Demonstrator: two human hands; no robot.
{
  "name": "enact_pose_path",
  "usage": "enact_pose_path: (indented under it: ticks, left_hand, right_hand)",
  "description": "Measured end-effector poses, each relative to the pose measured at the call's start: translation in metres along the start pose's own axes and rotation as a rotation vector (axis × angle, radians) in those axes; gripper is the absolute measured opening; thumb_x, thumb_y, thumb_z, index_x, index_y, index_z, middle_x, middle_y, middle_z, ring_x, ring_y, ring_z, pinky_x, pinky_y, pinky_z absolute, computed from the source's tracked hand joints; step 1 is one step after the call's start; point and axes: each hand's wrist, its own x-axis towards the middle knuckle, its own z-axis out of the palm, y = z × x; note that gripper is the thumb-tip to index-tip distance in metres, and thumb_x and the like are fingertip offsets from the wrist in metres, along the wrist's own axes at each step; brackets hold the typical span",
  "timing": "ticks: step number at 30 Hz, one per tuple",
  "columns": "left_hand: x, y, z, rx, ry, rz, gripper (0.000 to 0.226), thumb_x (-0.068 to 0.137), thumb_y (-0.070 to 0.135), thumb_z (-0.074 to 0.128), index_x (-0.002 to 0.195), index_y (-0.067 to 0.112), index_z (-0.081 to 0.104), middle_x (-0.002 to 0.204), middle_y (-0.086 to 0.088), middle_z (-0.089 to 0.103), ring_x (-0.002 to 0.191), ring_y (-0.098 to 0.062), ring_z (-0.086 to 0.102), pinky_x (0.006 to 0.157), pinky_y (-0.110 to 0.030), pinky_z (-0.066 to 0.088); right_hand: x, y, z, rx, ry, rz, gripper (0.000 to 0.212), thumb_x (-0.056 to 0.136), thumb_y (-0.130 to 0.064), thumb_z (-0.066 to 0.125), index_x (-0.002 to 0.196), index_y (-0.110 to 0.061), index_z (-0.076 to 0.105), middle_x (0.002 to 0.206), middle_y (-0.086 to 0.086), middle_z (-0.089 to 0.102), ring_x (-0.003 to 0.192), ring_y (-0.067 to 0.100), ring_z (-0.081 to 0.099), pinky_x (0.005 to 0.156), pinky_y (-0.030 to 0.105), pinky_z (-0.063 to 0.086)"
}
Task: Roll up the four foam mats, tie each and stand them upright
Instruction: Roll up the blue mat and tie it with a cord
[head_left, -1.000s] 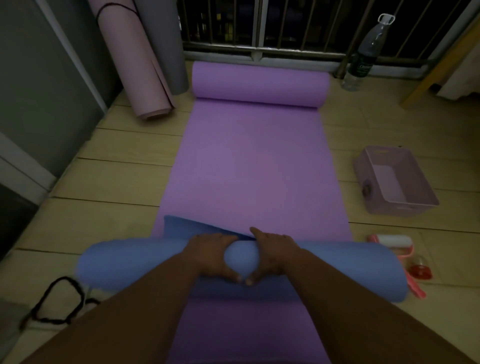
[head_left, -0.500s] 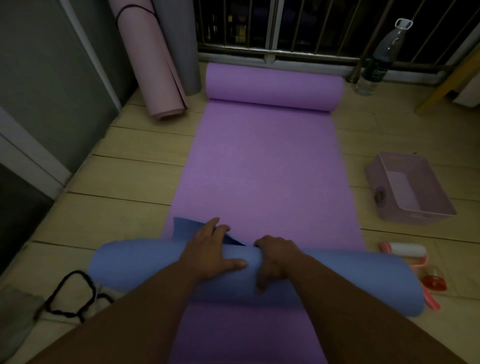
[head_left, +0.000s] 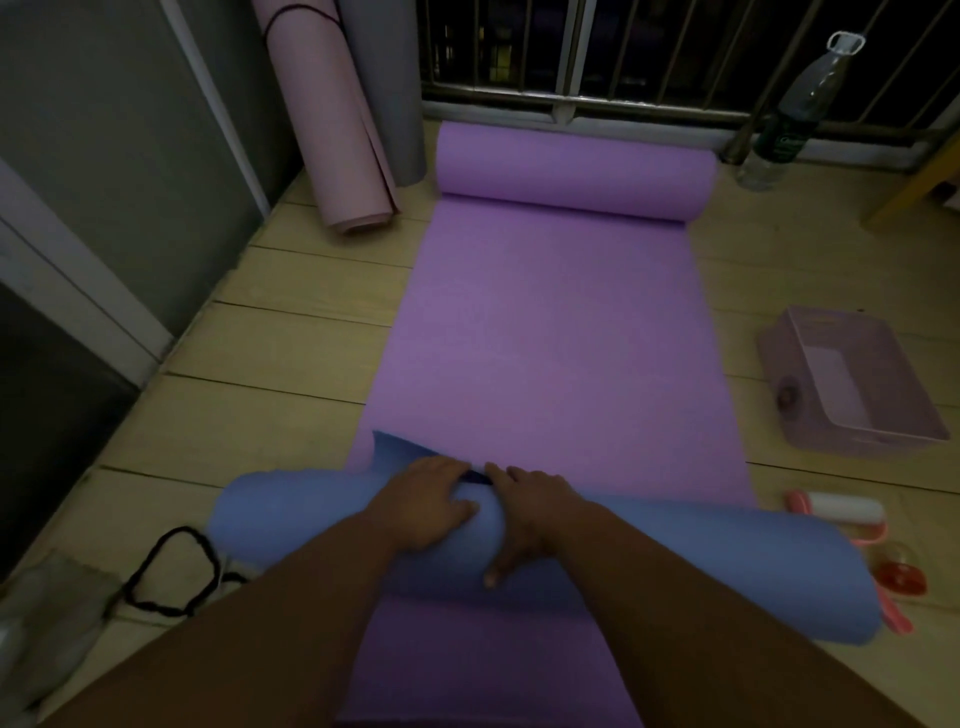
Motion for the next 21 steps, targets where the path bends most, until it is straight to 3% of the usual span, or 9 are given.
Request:
enact_pose_path:
  ticks: [3,6,8,14,21]
  left_hand:
    - [-0.01,-0.013,-0.002,-0.027,0.079,-0.009,0.071,0.079,0.058,0.028,0.133,0.02,0.055,0.135,-0.003,0.056,0.126,-0.02,0.049,0.105,-0.025,0.03]
    - [-0.018,-0.02,0.0,0.026,0.126,-0.05,0.082,0.075,0.067,0.016,0.126,0.021,0.06,0.128,-0.002,0.061,0.119,-0.02,0.052,0.103,-0.029,0.034]
    - [-0.023,-0.022,-0.001,0.066,0.153,-0.078,0.088,0.072,0.069,0.01,0.128,0.021,0.059,0.128,-0.003,0.061,0.12,-0.02,0.052,0.102,-0.03,0.034]
    - [-0.032,-0.036,-0.003,0.132,0.155,-0.123,0.094,0.072,0.068,0.004,0.13,0.017,0.057,0.129,-0.005,0.06,0.12,-0.021,0.052,0.102,-0.03,0.032]
    - [-0.041,-0.057,-0.002,0.144,0.179,-0.123,0.091,0.075,0.065,0.002,0.127,0.016,0.058,0.126,-0.006,0.062,0.116,-0.023,0.054,0.1,-0.032,0.035]
  right_hand:
    - [0.0,-0.002,-0.003,-0.058,0.015,0.019,0.136,0.051,-0.07,0.082,0.155,-0.021,0.009,0.145,0.011,0.041,0.129,0.032,0.043,0.109,0.046,0.03]
    - [0.003,-0.013,-0.008,-0.073,-0.013,0.042,0.111,0.051,-0.062,0.085,0.142,-0.026,0.035,0.135,0.009,0.045,0.123,0.032,0.044,0.106,0.048,0.031]
    - [0.005,-0.02,-0.013,-0.061,-0.045,0.06,0.107,0.052,-0.056,0.088,0.14,-0.022,0.037,0.136,0.009,0.044,0.123,0.032,0.044,0.106,0.045,0.034]
    - [0.014,-0.045,-0.008,0.1,-0.04,-0.02,0.139,0.056,-0.068,0.082,0.156,-0.018,0.0,0.16,0.008,0.019,0.144,0.029,0.026,0.117,0.044,0.025]
    - [0.032,-0.071,-0.005,0.056,-0.058,-0.063,0.147,0.053,-0.072,0.081,0.156,-0.022,-0.012,0.164,0.011,0.002,0.15,0.031,0.011,0.12,0.048,0.014]
